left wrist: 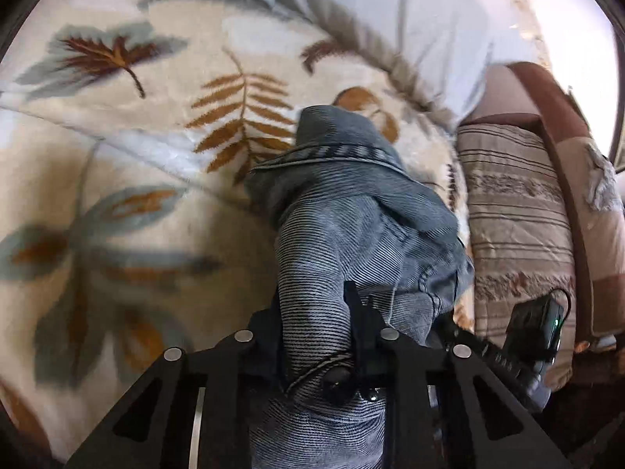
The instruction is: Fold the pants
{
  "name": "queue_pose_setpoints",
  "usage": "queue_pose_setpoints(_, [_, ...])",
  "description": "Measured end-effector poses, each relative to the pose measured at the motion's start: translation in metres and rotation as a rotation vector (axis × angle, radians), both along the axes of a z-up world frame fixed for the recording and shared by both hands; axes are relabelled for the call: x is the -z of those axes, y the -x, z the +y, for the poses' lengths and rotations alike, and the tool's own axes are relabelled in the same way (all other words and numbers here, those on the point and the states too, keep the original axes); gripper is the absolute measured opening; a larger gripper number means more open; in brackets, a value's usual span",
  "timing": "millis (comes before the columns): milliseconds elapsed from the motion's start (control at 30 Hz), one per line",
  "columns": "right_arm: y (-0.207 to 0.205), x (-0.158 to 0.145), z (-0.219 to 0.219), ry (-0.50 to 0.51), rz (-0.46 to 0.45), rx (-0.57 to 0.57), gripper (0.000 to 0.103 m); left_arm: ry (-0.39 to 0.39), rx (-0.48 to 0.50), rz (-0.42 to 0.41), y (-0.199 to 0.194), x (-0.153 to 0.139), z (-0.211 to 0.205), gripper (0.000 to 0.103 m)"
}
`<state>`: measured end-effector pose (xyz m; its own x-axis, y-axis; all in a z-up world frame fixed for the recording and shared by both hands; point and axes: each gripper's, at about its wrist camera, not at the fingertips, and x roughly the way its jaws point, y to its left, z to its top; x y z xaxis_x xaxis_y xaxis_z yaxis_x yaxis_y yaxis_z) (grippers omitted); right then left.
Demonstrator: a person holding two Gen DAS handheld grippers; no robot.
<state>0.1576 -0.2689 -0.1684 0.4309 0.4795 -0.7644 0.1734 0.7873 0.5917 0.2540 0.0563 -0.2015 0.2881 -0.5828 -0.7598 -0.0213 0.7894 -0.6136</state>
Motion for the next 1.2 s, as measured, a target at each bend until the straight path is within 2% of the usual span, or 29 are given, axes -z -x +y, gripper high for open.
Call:
queue_pose_setpoints(133, [0.019, -0.032, 0.016, 0.019, -0.069, -0.026, 0.014, 0.03, -0.083, -0.046, 0.044, -0.027, 0.02, 0.023])
queue_pose_setpoints(267, [0.021, -0.059, 0.033, 0.031, -0.113, -0.069, 0.014, 0.058, -0.113, -0.08, 0.057, -0.052, 0.043, 0.023])
queue_pose_setpoints(433, [-0.005, -0.084, 0.047, 0.046, -0.154, -0.111, 0.014, 0.055, -0.126, -0.113, 0.046, -0.08, 0.059, 0.023])
queue_pose_setpoints(533, [-0.029, -0.094, 0.051, 0.064, -0.169, -0.126, 0.014, 0.049, -0.126, -0.123, 0.022, -0.087, 0.06, 0.024])
queue_pose_setpoints(667, [-0.059, -0.085, 0.05, 0.064, -0.159, -0.13, 0.014, 0.025, -0.112, -0.098, -0.003, -0.073, 0.057, 0.024])
queue_pose_setpoints(767, [-0.069, -0.054, 0.046, 0.045, -0.105, -0.123, 0.014, 0.012, -0.103, -0.034, -0.016, -0.038, 0.05, 0.025])
queue_pose_setpoints(800, [-0.071, -0.041, 0.045, 0.044, -0.084, -0.12, 0.015, 0.001, -0.103, 0.011, -0.02, -0.016, 0.047, 0.027])
queue_pose_setpoints(867, [-0.074, -0.004, 0.041, 0.053, -0.013, -0.102, 0.023, -0.061, -0.123, 0.082, -0.022, 0.022, 0.043, 0.048])
queue_pose_setpoints(900, [-0.074, 0.012, 0.039, 0.067, 0.017, -0.093, 0.031, -0.011, -0.149, 0.067, -0.018, 0.025, 0.048, 0.05])
queue_pose_setpoints(933, [-0.07, 0.023, 0.034, 0.052, 0.037, -0.073, 0.034, 0.018, -0.164, 0.075, -0.015, 0.022, 0.051, 0.049])
queue_pose_setpoints(967, [-0.064, 0.021, 0.029, 0.01, 0.026, -0.053, 0.039, 0.051, -0.167, 0.069, -0.009, 0.01, 0.056, 0.049])
queue_pose_setpoints(1000, [-0.056, 0.015, 0.024, -0.027, 0.006, -0.04, 0.056, 0.047, -0.16, 0.031, -0.004, 0.0, 0.058, 0.052])
queue_pose_setpoints(1067, [-0.033, -0.011, 0.015, -0.016, -0.072, -0.014, 0.077, 0.011, -0.148, -0.068, 0.013, -0.023, 0.062, 0.062])
queue_pose_setpoints(1100, [-0.02, -0.023, 0.012, 0.007, -0.109, 0.006, 0.077, -0.009, -0.142, -0.1, 0.025, -0.031, 0.063, 0.066])
queue_pose_setpoints(1133, [-0.012, -0.027, 0.011, 0.01, -0.124, 0.012, 0.077, -0.016, -0.134, -0.101, 0.033, -0.029, 0.063, 0.064])
queue_pose_setpoints(1200, [0.004, -0.024, 0.013, -0.021, -0.118, 0.016, 0.076, -0.016, -0.126, -0.069, 0.048, -0.018, 0.061, 0.063])
